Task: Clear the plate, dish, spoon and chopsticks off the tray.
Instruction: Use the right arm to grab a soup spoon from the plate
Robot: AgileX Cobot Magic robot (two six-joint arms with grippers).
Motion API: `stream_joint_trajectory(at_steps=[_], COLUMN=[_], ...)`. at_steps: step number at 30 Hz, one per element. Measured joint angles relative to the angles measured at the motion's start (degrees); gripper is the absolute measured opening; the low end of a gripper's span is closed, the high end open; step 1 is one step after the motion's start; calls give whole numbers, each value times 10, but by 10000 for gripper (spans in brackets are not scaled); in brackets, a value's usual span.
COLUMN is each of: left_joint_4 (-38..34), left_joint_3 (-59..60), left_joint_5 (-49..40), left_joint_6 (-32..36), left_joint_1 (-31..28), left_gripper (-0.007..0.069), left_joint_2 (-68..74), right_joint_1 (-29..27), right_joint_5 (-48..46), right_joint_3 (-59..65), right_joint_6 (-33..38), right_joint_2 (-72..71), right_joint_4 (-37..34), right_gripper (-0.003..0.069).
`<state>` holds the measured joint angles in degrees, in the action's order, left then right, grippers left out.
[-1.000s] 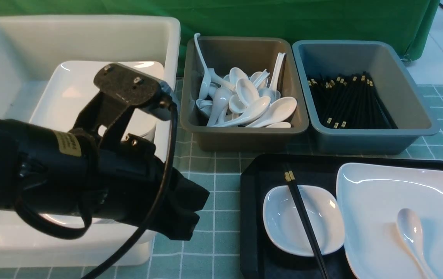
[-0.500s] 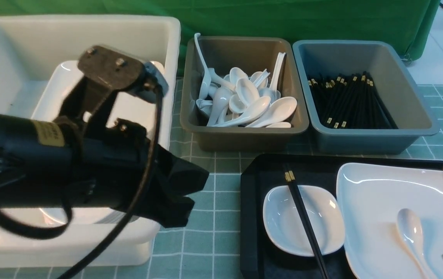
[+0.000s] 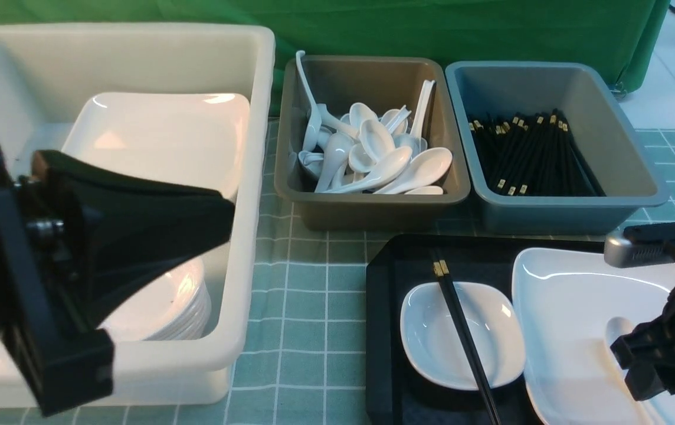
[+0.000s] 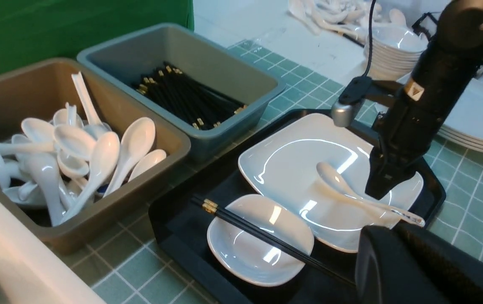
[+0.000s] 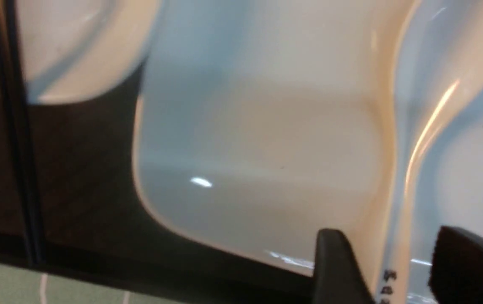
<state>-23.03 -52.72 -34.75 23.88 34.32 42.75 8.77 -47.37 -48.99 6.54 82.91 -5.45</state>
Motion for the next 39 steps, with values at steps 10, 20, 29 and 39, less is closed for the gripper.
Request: stream_joint_trajectory(at_steps=[10, 20, 29, 39], left_joint_4=[4, 4, 4, 13], left_joint_3=[4, 4, 4, 4], left_joint_5=[10, 14, 14, 7], left_joint_6=[0, 2, 2, 15], left_joint_1=[0, 0, 0, 0], left_gripper=[17, 17, 17, 17], left_joint_2=[-1, -1, -1, -1], right_joint_1=[-5, -5, -6, -6], right_joint_5=[39, 62, 62, 48], right_joint_3=[27, 31, 30, 24], right_joint_6=[2, -17, -17, -12], right_joint_2=[64, 102, 107, 115], right_joint_4=[-1, 31, 37, 46], right_gripper=[412, 412, 291, 143])
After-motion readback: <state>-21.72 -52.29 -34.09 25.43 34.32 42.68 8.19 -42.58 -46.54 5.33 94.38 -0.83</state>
